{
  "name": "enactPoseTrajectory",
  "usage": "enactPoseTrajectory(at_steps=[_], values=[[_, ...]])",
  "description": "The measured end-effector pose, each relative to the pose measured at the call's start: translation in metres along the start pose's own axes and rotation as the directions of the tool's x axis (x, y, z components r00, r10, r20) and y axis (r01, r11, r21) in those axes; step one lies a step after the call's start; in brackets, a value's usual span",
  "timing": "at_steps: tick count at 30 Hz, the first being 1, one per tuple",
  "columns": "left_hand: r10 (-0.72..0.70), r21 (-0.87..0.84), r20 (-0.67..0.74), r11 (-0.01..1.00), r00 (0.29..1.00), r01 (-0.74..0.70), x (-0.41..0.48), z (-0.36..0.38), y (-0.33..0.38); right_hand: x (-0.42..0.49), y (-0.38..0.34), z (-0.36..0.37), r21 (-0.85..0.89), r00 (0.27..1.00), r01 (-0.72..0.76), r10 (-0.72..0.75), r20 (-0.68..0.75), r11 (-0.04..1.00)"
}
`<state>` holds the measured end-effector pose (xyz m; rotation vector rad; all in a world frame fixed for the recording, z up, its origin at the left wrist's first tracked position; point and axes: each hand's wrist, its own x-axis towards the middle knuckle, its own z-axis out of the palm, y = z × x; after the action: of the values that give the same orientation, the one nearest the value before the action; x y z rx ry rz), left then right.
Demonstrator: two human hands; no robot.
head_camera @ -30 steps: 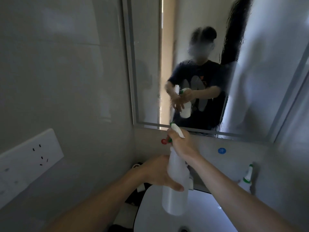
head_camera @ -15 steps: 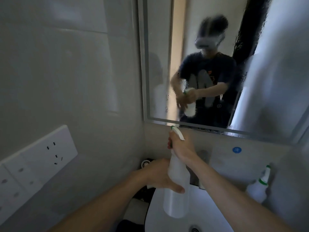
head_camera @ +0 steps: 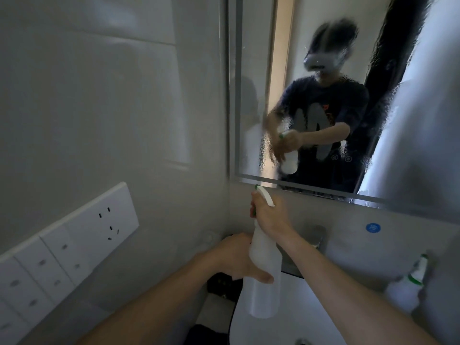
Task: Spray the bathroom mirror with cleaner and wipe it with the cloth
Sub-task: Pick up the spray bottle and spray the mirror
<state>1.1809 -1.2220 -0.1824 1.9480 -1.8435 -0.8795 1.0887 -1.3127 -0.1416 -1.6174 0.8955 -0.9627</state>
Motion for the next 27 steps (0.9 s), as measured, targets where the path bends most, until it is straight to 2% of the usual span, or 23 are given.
enactPoseTrajectory(at_steps=[7,12,20,27], values=[[0.034,-0.107,-0.074,0.993,0.997,-0.042,-0.002,-0.013,0.014,0.013,-0.029,-0.01,0.01,0.996,0.038,-0.038,-0.076,0.999],[0.044,-0.101,-0.134,0.993,0.99,-0.058,0.003,-0.029,0.027,0.02,-0.05,-0.026,0.047,0.982,0.116,-0.107,-0.153,0.992],[0.048,-0.209,-0.239,0.973,0.97,-0.1,0.013,-0.034,0.048,0.018,-0.088,-0.05,-0.003,0.97,0.198,-0.196,-0.144,0.98],[0.15,-0.143,-0.272,0.97,0.95,-0.194,0.013,-0.045,0.071,0.025,-0.106,-0.054,-0.031,0.954,0.278,-0.279,-0.111,0.96]])
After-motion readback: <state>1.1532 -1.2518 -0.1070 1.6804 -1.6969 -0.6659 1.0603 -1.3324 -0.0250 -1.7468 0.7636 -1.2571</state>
